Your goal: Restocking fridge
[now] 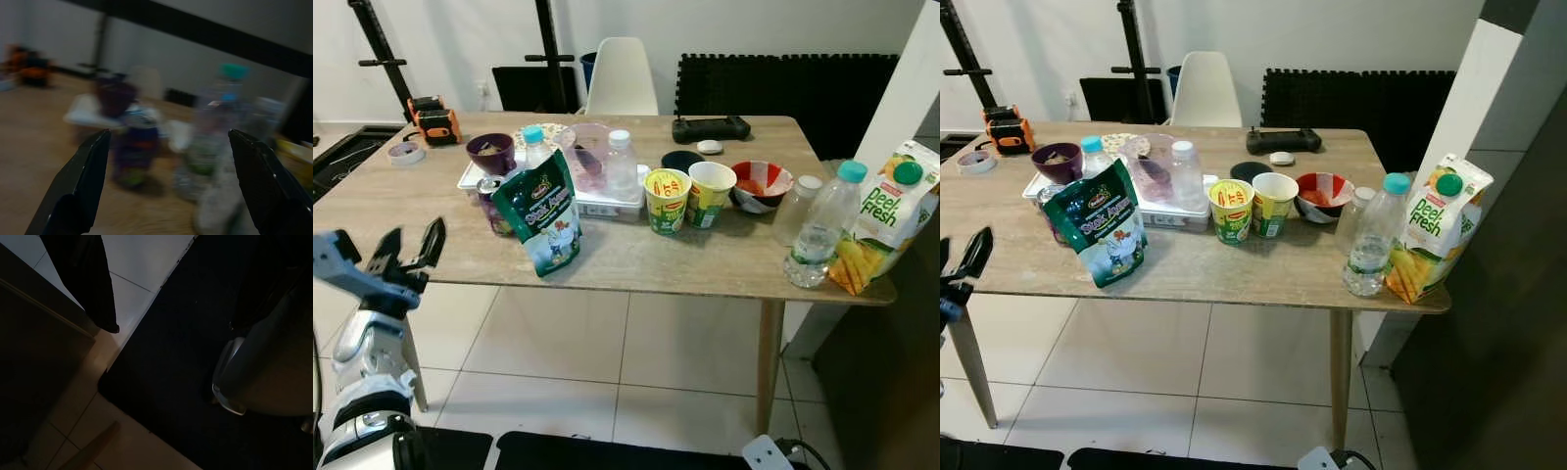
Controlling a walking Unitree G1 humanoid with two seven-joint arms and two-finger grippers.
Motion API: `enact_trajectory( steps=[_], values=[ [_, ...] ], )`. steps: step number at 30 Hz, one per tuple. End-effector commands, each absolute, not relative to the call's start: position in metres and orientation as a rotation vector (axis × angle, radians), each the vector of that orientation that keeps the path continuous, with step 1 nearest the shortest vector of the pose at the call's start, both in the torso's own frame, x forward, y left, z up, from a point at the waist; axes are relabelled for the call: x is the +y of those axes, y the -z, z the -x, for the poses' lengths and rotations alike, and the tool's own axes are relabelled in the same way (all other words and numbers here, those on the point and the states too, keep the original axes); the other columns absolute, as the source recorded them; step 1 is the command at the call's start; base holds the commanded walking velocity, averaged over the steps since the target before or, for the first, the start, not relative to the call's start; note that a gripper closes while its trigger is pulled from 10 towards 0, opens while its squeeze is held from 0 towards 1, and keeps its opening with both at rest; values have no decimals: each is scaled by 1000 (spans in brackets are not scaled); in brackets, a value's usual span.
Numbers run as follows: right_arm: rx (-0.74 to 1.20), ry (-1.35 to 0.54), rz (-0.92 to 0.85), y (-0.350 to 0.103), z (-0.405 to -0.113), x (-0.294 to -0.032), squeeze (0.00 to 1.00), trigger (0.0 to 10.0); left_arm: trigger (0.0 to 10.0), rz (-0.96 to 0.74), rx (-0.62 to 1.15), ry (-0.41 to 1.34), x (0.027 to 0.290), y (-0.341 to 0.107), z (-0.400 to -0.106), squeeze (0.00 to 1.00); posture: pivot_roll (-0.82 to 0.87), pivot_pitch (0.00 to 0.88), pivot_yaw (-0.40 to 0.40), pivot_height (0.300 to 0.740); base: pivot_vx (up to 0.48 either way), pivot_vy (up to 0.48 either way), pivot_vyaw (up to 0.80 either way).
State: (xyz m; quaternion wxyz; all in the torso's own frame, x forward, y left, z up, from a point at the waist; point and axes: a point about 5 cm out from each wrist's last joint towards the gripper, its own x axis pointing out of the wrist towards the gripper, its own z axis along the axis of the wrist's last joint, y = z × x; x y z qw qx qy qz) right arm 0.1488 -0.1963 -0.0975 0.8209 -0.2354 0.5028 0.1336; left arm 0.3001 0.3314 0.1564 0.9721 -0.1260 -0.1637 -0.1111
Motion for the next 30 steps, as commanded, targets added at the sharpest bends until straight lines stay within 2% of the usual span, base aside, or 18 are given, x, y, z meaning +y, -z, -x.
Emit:
enact_trajectory(
  steps=[1,5,8,12,18,30],
  values=[
    [1081,-295,509,99,-145,-195,0,10000,10000,239,-292,315,323,-153,-300,0,-64,0,22,740,0,0,0],
    [1080,-292,518,99,-146,-196,0,10000,10000,219,-208,550,287,-143,-308,0,-74,0,29,740,0,0,0],
    [1075,-285,520,98,-147,-196,0,10000,10000,230,-187,611,271,-139,-313,0,-80,0,30,740,0,0,0],
    [1073,-281,516,98,-147,-195,0,10000,10000,246,-197,579,265,-140,-322,0,-87,0,34,740,0,0,0],
    [1081,-280,514,100,-141,-195,0,10000,10000,211,-207,431,262,-145,-337,0,-99,24,37,740,0,0,0],
    [1105,-278,524,104,-129,-200,0,10000,10000,211,-156,360,255,-142,-349,0,-132,69,42,740,0,0,0]
  ],
)
